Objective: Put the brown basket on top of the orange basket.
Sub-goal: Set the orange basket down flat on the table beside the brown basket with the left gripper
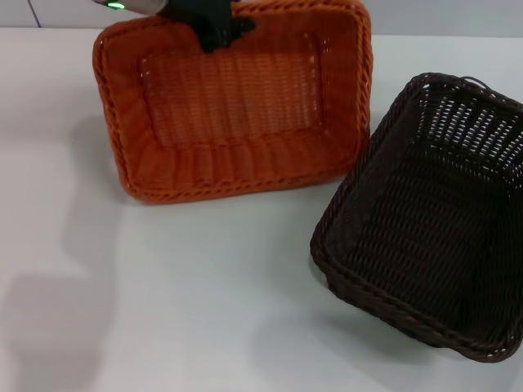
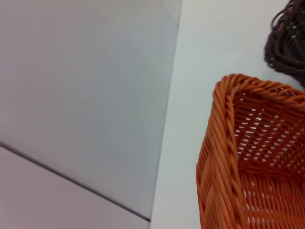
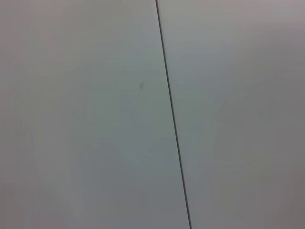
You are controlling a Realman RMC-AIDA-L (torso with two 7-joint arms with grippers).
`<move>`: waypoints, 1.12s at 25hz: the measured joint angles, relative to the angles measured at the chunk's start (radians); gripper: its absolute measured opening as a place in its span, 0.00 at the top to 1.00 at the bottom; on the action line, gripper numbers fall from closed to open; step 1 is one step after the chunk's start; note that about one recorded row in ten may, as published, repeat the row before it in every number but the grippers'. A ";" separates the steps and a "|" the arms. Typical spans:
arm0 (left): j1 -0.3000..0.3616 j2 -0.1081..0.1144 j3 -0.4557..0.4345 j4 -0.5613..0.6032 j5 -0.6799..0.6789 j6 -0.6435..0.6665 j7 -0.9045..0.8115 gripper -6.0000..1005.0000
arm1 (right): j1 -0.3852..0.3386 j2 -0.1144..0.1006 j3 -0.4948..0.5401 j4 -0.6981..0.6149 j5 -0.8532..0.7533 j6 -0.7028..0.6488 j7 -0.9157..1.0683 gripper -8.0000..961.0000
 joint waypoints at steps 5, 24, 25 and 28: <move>-0.005 -0.001 0.038 -0.029 -0.008 0.115 0.002 0.79 | 0.010 0.000 -0.010 -0.002 0.000 -0.001 0.000 0.18; -0.027 0.001 0.106 -0.143 0.046 0.184 0.030 0.28 | 0.044 0.000 -0.025 -0.014 -0.001 -0.011 0.000 0.18; -0.038 0.002 0.106 -0.194 0.049 0.264 0.037 0.28 | 0.048 0.000 -0.029 -0.014 -0.001 -0.014 0.000 0.18; -0.035 -0.001 0.122 -0.211 0.052 0.362 0.046 0.28 | 0.056 0.000 -0.045 -0.014 0.000 -0.024 0.000 0.18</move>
